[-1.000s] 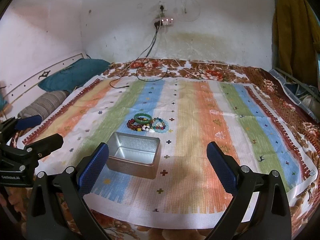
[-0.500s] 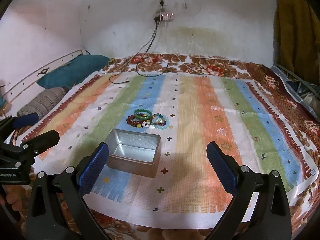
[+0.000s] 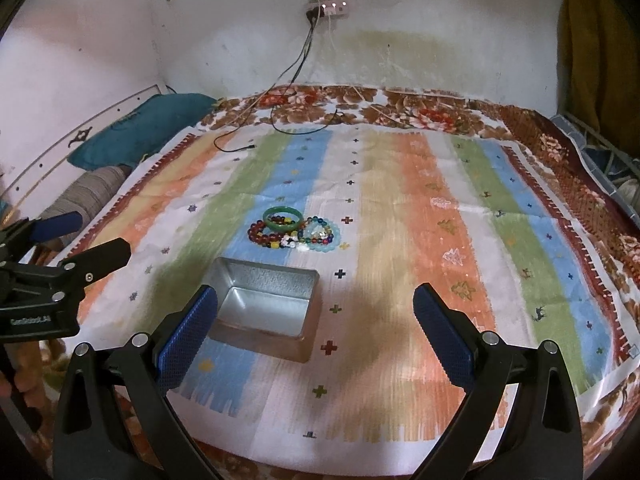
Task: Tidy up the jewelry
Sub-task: 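Move both tools forward past the silver tin toward the bracelet cluster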
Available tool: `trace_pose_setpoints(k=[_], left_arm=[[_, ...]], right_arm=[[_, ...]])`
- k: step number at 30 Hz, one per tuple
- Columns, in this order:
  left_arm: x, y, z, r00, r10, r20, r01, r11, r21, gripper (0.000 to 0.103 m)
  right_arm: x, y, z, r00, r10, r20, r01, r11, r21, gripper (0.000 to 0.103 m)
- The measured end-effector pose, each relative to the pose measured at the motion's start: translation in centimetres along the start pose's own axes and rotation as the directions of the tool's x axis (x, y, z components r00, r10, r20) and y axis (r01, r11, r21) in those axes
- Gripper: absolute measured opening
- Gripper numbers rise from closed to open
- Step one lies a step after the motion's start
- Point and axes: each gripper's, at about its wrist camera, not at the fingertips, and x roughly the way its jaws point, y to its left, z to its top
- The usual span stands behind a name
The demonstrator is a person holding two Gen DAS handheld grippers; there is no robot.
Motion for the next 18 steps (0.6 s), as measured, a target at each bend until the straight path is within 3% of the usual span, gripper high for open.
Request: trace_pose_setpoints(k=[18], left_arm=[[6.0,1.8,3.7,0.992,0.024,-0.127,-0.033,0.997,-0.070,0.098]], right_arm=[[4.4,-0.6,3.7,0.997,-0.009,-0.079,0.011,1.000,0.017,0.099]])
